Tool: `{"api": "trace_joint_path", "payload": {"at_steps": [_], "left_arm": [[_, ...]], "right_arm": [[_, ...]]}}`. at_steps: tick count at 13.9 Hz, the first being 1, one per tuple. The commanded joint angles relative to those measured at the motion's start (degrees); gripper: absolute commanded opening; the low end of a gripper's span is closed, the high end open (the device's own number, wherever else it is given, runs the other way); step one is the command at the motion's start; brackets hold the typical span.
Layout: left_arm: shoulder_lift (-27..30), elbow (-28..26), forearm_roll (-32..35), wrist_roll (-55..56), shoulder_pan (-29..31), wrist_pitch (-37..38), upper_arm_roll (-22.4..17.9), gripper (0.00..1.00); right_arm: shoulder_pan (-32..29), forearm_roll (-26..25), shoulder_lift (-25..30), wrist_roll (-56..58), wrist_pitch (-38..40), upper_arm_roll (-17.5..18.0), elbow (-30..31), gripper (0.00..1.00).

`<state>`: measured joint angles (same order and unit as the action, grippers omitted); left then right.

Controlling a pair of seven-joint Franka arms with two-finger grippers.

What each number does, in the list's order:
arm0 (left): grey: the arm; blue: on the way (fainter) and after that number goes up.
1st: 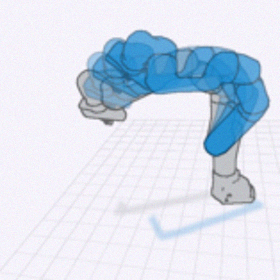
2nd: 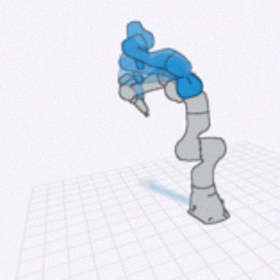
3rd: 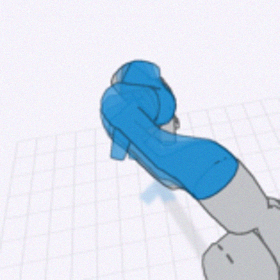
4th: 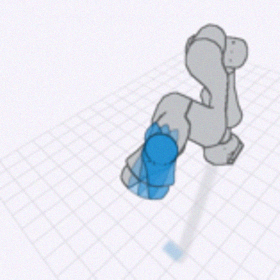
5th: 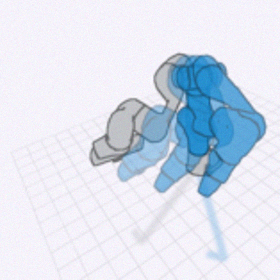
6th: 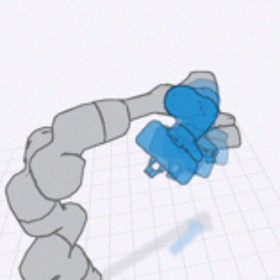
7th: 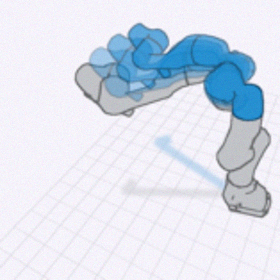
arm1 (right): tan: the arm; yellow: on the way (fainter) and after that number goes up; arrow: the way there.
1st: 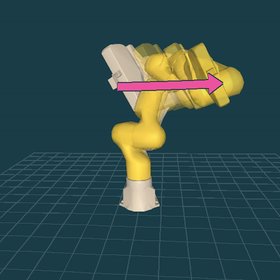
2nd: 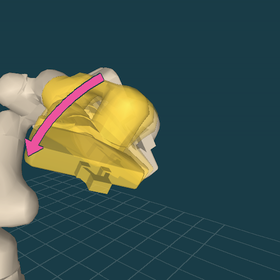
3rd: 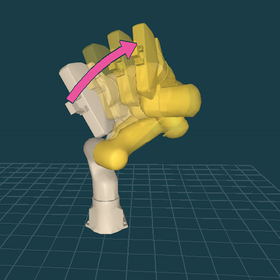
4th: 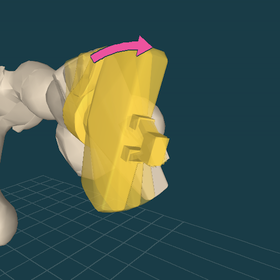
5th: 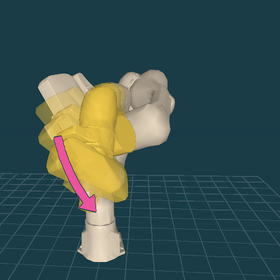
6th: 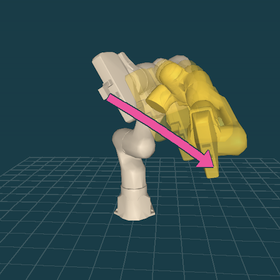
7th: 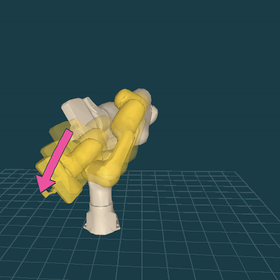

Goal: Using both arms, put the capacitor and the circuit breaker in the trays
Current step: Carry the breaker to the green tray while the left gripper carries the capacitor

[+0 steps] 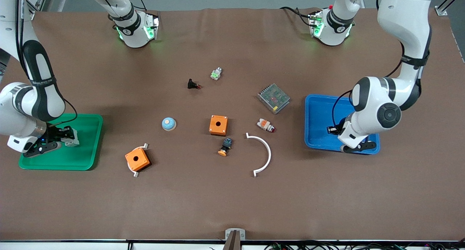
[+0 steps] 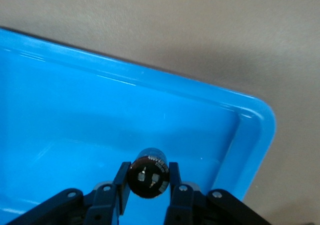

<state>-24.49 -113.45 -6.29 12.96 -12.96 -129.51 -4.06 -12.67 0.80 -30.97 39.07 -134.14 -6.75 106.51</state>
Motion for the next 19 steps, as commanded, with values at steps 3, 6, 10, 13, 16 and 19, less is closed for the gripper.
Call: {"api": "trace_joint_path", "payload": {"at_steps": [3,6,10,13,16,19], "left_arm": [[0.7,-4.2,-0.2,-1.6,-0.5,-4.6,0.3,0.13],[0.1,-4.2,-0.2,-2.0,-0.6,-5.0,0.3,0.39],[1.5,-3.5,-0.3,-1.5,-0.2,-4.6,0.3,0.66],[4.2,-1.1,-0.3,-0.2,-0.8,-4.3,0.3,1.00],[8.3,2.0,-0.2,-0.7,-0.7,-2.9,0.2,1.00],[10.4,10.7,1.4,-0.7,-0.1,8.8,-0.5,1.00]], "right_arm": [[-0.6,-0.5,-2.1,0.7,1.0,0.8,-3.1,1.00],[0.0,-0.5,-0.7,0.5,3.6,0.9,-3.8,1.00],[0.3,2.4,3.1,-0.2,17.6,0.9,-11.7,1.00],[0.7,2.4,5.5,-2.9,28.4,0.9,-18.4,1.00],[1.2,2.5,10.1,-6.8,32.9,1.0,-18.8,1.00],[5.6,2.7,14.7,-17.5,38.3,1.0,-18.8,1.00]]}}
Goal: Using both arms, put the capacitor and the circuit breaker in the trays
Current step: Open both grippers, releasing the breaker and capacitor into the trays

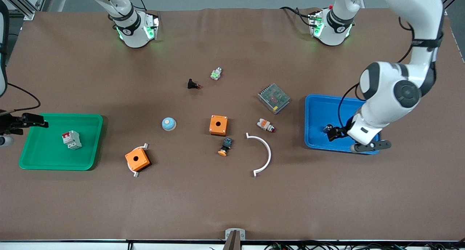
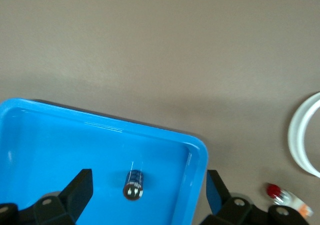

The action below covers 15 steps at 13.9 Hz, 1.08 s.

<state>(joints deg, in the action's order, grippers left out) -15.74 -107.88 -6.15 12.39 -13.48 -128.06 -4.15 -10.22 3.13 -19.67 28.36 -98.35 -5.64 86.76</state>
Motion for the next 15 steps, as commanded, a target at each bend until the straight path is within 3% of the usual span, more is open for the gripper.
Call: {"api": "trace_joint_path", "payload": {"at_steps": [1,3,6,8,11,15], "left_arm": [[2.4,8.1,3.4,-0.4,0.7,11.6,-0.4,1.00],[4.0,12.8,6.2,-0.8,0.9,17.1,-0.4,1.00],[8.3,15.2,6.1,-5.4,2.7,21.4,-0.2,1.00],[9.8,16.1,4.8,-5.5,3.7,22.3,0.1,1.00],[10.0,21.7,4.8,-10.1,3.7,29.9,0.0,1.00],[15.0,18.5,5.8,-17.4,4.8,31.3,0.0,1.00]], "right_arm": [[4.5,0.4,4.7,-10.5,3.3,-0.1,1.0,1.00],[7.0,0.2,6.9,-15.0,4.6,-0.1,1.1,1.00],[9.6,-0.3,11.8,-18.0,4.6,-0.2,3.8,1.00],[10.3,-0.5,16.2,-18.3,4.2,-0.2,8.0,1.00],[10.3,-0.7,22.9,-18.3,0.6,-0.2,15.9,1.00],[10.4,-3.0,26.3,-18.7,1.8,0.2,16.4,1.00]]}}
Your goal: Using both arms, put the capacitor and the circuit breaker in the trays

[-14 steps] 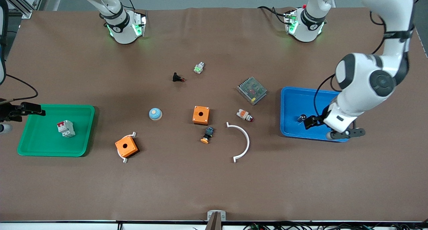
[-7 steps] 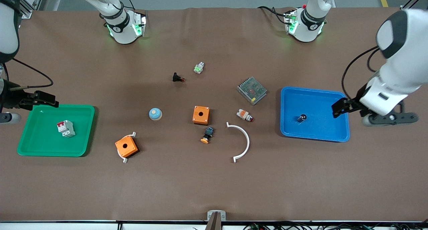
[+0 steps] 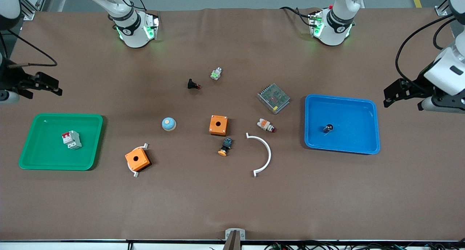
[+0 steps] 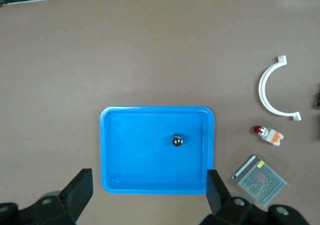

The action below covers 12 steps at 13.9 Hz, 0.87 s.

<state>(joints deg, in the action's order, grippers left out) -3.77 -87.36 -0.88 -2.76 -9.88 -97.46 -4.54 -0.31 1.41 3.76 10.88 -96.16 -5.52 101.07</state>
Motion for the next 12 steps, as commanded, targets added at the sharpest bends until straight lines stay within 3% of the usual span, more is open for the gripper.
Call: {"api": "trace_joint_path", "payload": {"at_steps": [1,10,12], "left_arm": [[3.9,-3.4,0.6,-2.3,1.2,0.6,0.3,1.00],[2.6,-0.5,1.1,1.9,1.2,0.8,0.5,1.00],[2.5,-0.4,1.1,2.2,1.0,0.9,0.4,1.00]], "right_arm": [[0.5,-1.2,2.8,-1.3,-0.3,0.1,1.9,1.00],[1.5,-1.2,1.4,-2.4,1.9,0.5,-5.1,1.00],[0.9,-1.4,1.3,-3.1,1.9,2.9,-5.3,1.00]]}}
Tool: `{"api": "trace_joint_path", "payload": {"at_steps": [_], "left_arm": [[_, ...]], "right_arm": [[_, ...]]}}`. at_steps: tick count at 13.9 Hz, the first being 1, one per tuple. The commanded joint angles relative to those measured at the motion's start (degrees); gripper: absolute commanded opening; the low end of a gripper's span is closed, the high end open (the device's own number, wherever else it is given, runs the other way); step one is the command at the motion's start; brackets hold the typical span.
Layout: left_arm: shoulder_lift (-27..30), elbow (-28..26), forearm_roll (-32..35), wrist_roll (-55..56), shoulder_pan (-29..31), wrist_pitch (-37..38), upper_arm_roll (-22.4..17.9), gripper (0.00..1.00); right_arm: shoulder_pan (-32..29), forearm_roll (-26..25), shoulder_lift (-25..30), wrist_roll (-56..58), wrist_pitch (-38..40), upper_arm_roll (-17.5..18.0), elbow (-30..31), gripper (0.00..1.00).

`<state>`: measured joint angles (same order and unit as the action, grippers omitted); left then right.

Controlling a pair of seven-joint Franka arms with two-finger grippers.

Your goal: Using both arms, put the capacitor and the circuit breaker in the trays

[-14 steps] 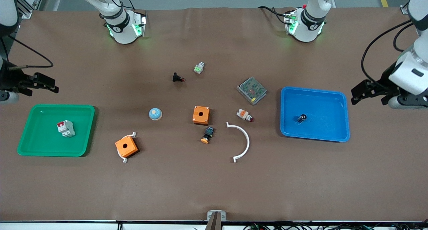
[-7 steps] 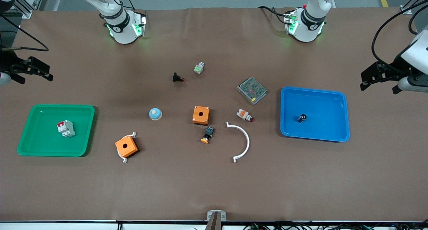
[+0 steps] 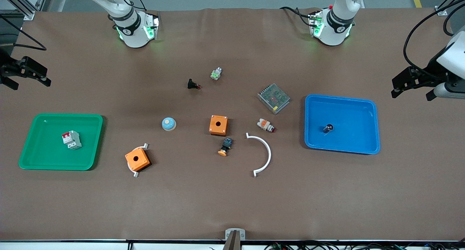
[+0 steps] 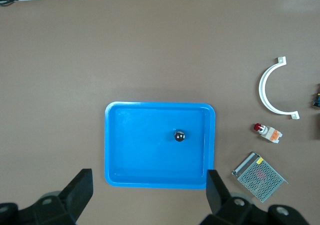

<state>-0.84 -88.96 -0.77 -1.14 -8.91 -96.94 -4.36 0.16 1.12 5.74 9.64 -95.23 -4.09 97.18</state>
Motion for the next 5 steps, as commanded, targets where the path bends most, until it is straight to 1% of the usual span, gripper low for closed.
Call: {"api": "trace_joint_path", "payload": {"at_steps": [1,5], "left_arm": [[-0.5,1.1,1.1,0.7,0.0,0.3,0.2,1.00],[-0.5,1.3,1.1,1.1,0.0,0.3,0.2,1.00]], "right_arm": [[0.4,-1.2,-0.6,-1.8,1.1,1.4,-1.4,1.00],[-0.3,-2.3,-1.4,-1.8,4.8,1.5,-4.1,1.00]]}}
